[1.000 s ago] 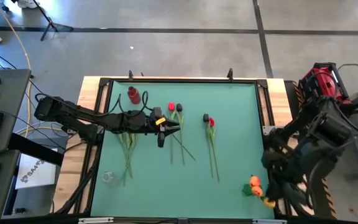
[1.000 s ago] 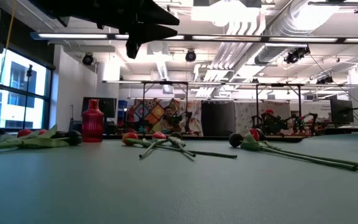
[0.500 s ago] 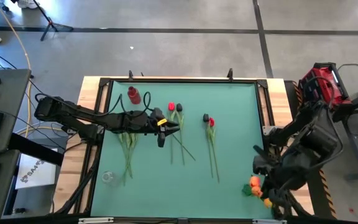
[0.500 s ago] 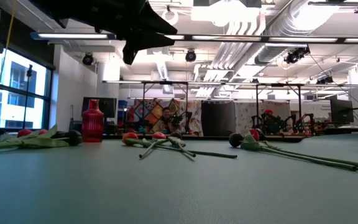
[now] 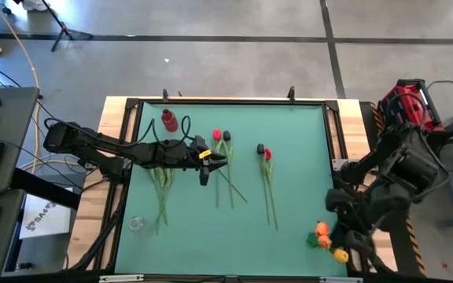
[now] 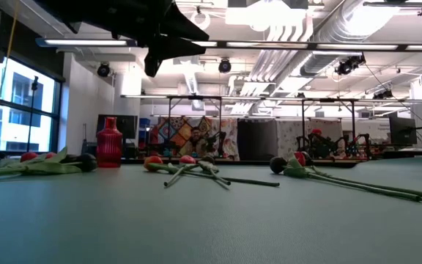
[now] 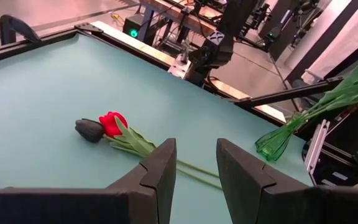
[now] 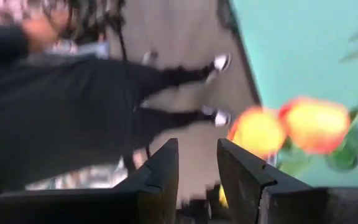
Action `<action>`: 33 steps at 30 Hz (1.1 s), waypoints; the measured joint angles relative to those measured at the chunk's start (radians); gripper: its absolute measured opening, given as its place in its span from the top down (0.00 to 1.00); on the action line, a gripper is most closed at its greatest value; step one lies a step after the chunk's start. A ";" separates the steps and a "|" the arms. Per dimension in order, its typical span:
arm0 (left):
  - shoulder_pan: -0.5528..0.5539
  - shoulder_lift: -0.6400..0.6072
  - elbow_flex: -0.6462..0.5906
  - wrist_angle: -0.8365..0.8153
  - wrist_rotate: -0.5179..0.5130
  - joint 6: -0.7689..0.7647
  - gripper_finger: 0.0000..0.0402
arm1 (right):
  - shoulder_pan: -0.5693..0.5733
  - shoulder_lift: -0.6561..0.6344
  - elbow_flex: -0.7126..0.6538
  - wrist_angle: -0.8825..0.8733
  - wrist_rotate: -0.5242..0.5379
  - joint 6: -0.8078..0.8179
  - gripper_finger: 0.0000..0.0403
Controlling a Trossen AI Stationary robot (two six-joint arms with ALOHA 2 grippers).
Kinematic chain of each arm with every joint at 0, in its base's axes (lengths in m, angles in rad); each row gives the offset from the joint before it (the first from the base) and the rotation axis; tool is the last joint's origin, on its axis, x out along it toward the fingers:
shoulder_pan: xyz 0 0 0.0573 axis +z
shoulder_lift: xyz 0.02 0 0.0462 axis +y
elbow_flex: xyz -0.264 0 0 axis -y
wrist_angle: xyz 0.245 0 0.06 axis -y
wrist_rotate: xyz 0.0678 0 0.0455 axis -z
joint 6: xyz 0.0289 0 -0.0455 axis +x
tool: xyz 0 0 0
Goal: Sort flowers into vase by color
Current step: Put the orange flower into the green vase
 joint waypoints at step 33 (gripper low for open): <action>0.011 0.000 0.000 -0.086 0.004 -0.011 0.75 | -0.058 -0.049 -0.002 0.028 -0.125 0.181 0.76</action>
